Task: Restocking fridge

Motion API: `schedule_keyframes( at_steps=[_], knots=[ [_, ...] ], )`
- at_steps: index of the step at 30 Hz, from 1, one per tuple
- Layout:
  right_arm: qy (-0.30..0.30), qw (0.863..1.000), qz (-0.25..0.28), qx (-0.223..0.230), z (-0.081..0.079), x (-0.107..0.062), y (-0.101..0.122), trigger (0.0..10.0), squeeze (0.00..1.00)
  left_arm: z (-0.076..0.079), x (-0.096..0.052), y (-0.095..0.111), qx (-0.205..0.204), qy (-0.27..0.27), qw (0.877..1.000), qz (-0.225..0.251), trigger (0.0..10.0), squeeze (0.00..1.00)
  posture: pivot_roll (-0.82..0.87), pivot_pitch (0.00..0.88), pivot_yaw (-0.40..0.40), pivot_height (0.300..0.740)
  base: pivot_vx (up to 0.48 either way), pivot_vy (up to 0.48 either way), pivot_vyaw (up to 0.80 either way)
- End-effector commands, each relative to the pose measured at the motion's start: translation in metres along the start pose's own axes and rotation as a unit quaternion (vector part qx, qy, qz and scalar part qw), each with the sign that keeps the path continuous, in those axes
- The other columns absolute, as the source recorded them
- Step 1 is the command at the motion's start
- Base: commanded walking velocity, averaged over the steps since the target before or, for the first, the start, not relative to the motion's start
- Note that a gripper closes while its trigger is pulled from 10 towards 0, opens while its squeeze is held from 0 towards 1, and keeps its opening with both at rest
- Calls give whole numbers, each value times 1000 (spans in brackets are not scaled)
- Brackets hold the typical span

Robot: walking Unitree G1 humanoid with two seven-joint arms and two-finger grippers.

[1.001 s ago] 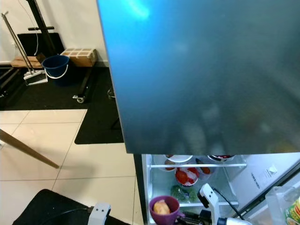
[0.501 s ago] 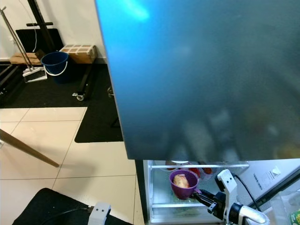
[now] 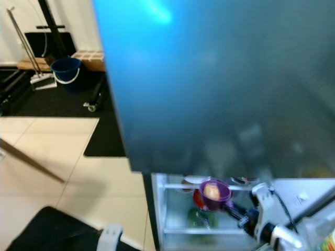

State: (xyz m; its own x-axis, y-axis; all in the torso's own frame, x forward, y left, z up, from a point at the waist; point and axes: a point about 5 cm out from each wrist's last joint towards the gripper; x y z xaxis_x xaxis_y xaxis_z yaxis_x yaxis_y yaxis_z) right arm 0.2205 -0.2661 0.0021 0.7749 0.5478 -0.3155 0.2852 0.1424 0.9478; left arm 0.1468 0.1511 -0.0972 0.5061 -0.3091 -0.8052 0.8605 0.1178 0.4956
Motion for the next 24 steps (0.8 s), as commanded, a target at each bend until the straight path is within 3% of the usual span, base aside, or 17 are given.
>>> schedule_keyframes(
  at_steps=[1, 9, 13, 15, 21, 24],
  knots=[
    [-7, 999, 26, -17, 4, 1, 10, 10000, 0, -3, -3, -10, -8, 4, 1000, -17, 10000, 0, -14, 0, -3, 739, 0, 0, 0],
    [-33, 998, 33, -50, 13, 3, 21, 10000, 0, -3, -3, -12, -11, 3, 1000, -18, 10000, 0, -9, 0, -1, 739, 0, 0, 0],
    [-109, 989, 37, -88, 32, -1, 36, 10000, 0, -3, -4, -15, -11, 4, 1000, -21, 10000, 0, -13, 0, -5, 739, 0, 0, 0],
    [-119, 988, 38, -90, 35, -2, 37, 10000, 0, -2, -4, -15, -11, 3, 1000, -21, 10000, 0, -14, 0, -6, 739, 0, 0, 0],
    [-83, 993, 47, -75, 30, -4, 34, 10000, 0, 0, -3, -15, -11, 1, 1000, -19, 10000, 0, -15, 0, -9, 739, 0, 0, 0],
    [-19, 997, 53, -52, 19, -7, 27, 10000, 0, 1, -2, -14, -11, -2, 1000, -18, 10000, 0, -20, 0, -9, 739, 0, 0, 0]
  ],
)
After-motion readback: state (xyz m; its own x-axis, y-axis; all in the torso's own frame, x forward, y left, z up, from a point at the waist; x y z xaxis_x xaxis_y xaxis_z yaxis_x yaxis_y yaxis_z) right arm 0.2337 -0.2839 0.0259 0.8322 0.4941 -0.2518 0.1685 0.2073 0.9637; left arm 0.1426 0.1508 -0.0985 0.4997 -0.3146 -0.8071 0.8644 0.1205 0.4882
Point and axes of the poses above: a point about 5 cm out from each wrist's last joint towards the gripper, its own x axis pointing out of the wrist towards the gripper, its own y axis along the axis of the wrist's last joint, z = x × y, and after that the axes turned 12 degrees about -x, right-handed
